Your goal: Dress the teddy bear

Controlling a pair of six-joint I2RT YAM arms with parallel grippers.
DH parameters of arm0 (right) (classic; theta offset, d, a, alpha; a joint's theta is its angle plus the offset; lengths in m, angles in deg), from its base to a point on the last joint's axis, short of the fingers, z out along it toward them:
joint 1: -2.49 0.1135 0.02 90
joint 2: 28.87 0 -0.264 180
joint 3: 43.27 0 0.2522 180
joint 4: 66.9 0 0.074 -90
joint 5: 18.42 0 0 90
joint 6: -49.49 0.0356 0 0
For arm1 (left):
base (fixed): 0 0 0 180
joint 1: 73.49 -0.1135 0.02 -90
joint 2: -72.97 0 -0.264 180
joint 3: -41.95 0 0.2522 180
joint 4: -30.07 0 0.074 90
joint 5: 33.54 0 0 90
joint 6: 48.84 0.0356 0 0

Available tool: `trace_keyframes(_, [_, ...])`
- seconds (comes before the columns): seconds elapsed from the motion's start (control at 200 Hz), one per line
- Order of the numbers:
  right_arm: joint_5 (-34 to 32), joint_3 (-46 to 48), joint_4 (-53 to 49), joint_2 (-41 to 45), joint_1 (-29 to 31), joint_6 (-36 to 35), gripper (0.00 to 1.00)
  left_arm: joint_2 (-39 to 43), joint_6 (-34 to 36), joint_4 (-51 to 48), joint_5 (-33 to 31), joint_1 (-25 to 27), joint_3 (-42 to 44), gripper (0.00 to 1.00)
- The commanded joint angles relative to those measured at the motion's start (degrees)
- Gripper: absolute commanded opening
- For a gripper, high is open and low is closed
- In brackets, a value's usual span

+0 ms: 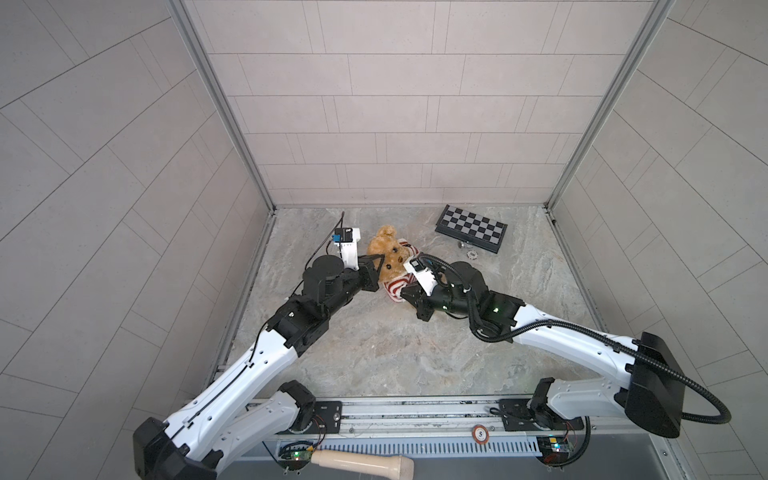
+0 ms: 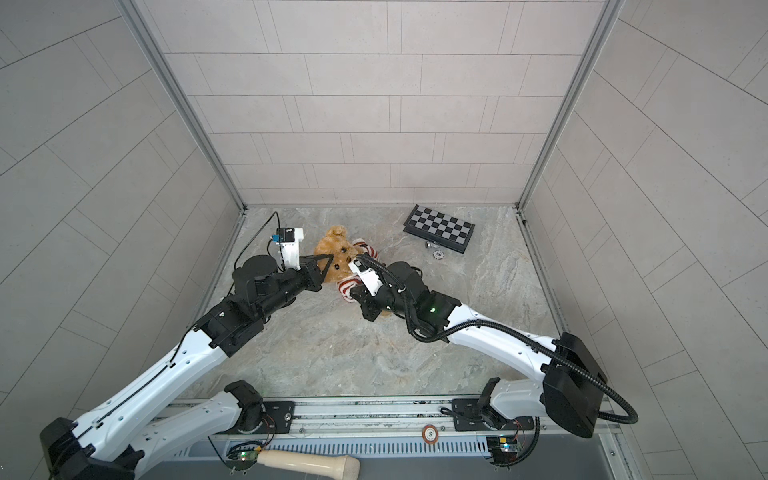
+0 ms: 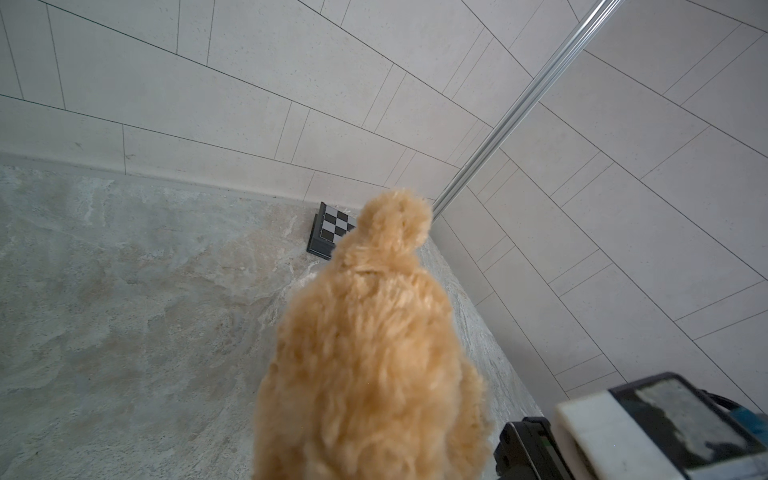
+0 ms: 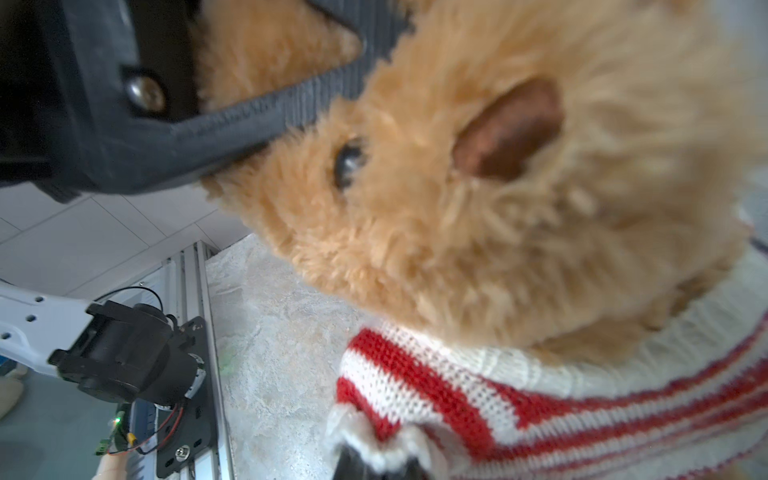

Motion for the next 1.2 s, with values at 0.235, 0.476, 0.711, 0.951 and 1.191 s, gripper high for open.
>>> trace_keyframes(0.235, [-6.7, -1.82, 1.72, -2.02, 0.53, -6.73, 0.01, -0.95, -2.99, 3.26, 5.37, -0.13, -0.76, 0.0])
trace_keyframes(0.476, [-9.92, -1.8, 2.19, -3.39, 0.49, -7.8, 0.09, -1.02, -5.08, 4.27, 6.56, -0.09, -0.62, 0.0])
trace_keyframes(0.711, [-12.99, -0.92, 4.38, -4.7, 0.41, -7.61, 0.19, -0.83, -7.63, 4.96, 7.14, -0.09, -0.53, 0.0])
trace_keyframes(0.951, [-13.77, 0.5, 9.28, -5.16, 0.05, -7.51, 0.25, -0.03, -10.46, 6.77, 8.12, -0.05, 0.03, 0.0])
trace_keyframes(1.191, [-10.26, 1.88, 14.84, -5.99, -0.21, -7.87, 0.26, 0.59, -15.07, 10.72, 9.56, -0.1, 1.53, 0.0])
